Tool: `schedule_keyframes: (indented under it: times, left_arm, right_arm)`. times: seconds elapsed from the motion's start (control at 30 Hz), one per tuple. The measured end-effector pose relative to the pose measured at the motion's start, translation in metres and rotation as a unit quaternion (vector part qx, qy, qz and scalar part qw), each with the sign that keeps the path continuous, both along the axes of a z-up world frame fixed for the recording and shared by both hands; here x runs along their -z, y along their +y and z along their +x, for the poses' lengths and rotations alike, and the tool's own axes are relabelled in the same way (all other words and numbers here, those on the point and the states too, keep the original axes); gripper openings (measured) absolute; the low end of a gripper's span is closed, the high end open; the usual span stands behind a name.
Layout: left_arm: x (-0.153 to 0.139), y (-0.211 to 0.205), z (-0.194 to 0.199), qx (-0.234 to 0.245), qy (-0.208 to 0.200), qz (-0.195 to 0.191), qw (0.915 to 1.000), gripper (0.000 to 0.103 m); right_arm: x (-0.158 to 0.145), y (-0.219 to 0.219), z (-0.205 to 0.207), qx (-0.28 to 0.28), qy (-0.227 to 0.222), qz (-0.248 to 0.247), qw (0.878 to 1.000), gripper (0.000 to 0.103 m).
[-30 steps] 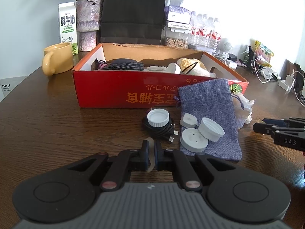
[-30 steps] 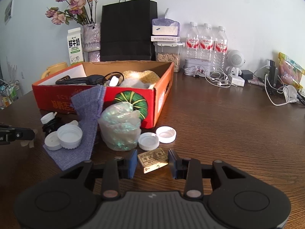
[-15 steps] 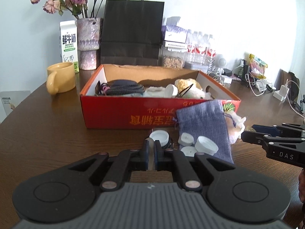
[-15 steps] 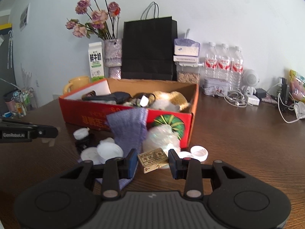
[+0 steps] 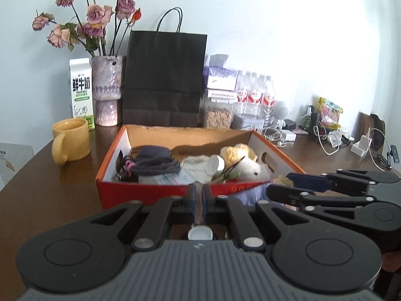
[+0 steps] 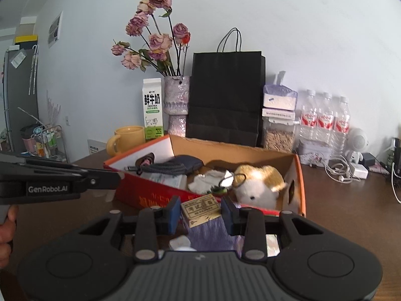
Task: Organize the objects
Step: 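Carry the strip and gold box over the box and open both tools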
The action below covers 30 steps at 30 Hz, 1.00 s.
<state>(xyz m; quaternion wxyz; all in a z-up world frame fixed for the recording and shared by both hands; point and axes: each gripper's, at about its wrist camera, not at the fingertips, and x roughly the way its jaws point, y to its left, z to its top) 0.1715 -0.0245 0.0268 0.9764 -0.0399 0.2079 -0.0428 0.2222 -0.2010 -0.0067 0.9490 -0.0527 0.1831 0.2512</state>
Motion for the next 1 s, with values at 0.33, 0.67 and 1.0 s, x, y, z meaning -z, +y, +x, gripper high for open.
schedule_keyframes:
  times: [0.33, 0.67, 1.0]
  left_arm:
    - [-0.020, 0.005, 0.035, 0.000, -0.033, 0.001, 0.9995, 0.006]
    - [-0.017, 0.010, 0.082, -0.004, -0.026, 0.007, 0.9996, 0.006]
    - [0.001, 0.023, 0.127, -0.032, 0.005, 0.002, 0.9995, 0.006]
  right_arm:
    - [-0.010, 0.031, 0.042, 0.003, -0.010, -0.007, 1.000, 0.034]
    - [-0.009, 0.047, 0.087, 0.019, 0.000, -0.006, 1.000, 0.034]
    - [0.009, 0.060, 0.117, 0.041, 0.015, -0.018, 0.999, 0.034]
